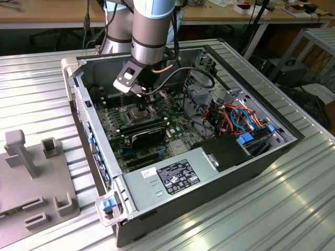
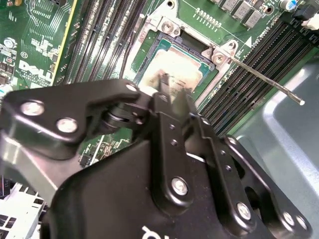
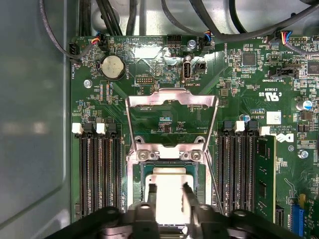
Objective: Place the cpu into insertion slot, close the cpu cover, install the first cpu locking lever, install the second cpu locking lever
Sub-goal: 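Place the cpu into insertion slot, then close the cpu cover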
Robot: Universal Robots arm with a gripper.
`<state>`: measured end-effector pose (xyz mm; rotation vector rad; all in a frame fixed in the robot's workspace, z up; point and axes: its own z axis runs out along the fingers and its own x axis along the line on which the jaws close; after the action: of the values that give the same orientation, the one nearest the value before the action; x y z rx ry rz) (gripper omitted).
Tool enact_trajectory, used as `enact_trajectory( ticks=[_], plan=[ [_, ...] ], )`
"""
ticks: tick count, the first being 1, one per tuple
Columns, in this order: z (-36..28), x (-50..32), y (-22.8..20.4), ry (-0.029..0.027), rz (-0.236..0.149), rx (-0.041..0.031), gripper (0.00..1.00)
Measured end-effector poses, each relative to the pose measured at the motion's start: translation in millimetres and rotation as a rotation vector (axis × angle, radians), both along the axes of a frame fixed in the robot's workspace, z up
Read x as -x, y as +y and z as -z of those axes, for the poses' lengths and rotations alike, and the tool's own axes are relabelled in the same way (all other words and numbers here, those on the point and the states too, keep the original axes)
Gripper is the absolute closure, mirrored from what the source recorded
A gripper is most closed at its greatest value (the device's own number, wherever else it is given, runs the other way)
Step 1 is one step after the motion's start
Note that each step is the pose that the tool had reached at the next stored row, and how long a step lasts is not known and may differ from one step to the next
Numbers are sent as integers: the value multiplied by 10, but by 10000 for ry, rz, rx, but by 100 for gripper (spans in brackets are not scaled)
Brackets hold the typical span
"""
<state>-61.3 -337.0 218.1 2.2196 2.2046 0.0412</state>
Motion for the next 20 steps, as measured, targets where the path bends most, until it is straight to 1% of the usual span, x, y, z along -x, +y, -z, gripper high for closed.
enact_trajectory(
  ticks=[3, 8, 10, 20],
  plan=[
    [0, 0, 0, 1, 0, -1, 89],
    [0, 0, 0, 3, 0, 0, 89],
    [0, 0, 0, 25, -1, 0, 89],
    [0, -1, 0, 26, -1, -2, 89]
  ],
)
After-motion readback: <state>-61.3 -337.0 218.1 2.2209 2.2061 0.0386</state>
